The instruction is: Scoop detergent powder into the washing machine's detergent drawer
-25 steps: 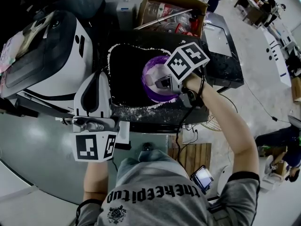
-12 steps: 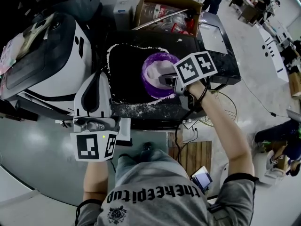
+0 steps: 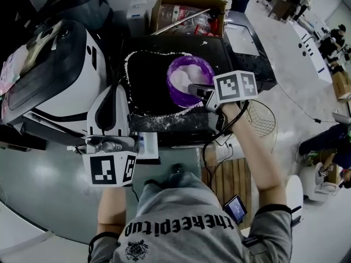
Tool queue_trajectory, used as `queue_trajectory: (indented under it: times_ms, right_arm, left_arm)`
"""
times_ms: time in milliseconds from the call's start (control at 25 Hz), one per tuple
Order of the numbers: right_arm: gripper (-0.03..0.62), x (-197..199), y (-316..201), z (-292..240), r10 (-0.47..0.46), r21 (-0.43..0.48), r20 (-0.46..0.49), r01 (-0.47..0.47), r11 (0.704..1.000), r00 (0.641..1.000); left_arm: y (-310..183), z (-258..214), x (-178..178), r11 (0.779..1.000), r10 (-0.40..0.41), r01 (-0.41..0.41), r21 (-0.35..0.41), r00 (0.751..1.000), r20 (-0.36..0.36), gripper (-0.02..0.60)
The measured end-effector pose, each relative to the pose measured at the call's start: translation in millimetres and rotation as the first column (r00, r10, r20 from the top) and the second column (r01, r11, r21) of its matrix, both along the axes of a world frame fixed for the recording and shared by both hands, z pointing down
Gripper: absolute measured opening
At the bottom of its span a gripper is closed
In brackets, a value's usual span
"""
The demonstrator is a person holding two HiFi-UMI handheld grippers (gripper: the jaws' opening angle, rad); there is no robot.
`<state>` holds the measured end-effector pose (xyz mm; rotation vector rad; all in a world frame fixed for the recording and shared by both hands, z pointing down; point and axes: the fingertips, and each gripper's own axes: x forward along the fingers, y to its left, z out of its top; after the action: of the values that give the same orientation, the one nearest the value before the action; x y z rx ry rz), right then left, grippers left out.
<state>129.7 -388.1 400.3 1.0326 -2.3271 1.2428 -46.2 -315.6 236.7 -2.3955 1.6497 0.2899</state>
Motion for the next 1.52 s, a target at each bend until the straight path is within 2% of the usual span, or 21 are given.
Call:
queue_trajectory:
  times_ms: [400, 920, 1080, 1280, 1440, 1520]
  right_arm:
    - [0.006, -16, 37, -26, 0.125, 0.067, 0.129, -0.134, 0.989, 0.984]
    - [0.007, -67, 88, -26, 0.18, 0.15, 0.159, -0.204, 0.968, 0.971]
    - [0.007, -84, 102, -21, 0.193, 0.142, 0.179, -0.22, 0.965, 0.965]
    - [0.008, -89, 108, -21, 0.212, 0.117, 0.2, -0.238, 0.964, 0.956]
    - [0.006, -95, 126, 11, 0.243, 0.109, 0.174, -0.264, 0.958, 0.954]
    - [0.007, -109, 137, 18, 0.245, 0.104, 0.194, -0.268, 0.958, 0.95]
  left_arm:
    - [29, -4, -23, 0.998, 0.054, -0.054, 0.011, 0.999, 0.001, 0.004]
    - [67, 3, -69, 0.996, 0.091, -0.091, 0.004, 0.996, -0.001, 0.004]
    - [76, 6, -83, 0.995, 0.097, -0.097, -0.003, 0.995, -0.002, 0.003]
    - [77, 0, -83, 0.994, 0.107, -0.107, -0.013, 0.994, 0.021, 0.003]
    - [94, 14, -98, 0.993, 0.115, -0.114, -0.019, 0.993, 0.027, 0.003]
    - [103, 22, -107, 0.993, 0.116, -0.116, -0.022, 0.993, 0.025, 0.003]
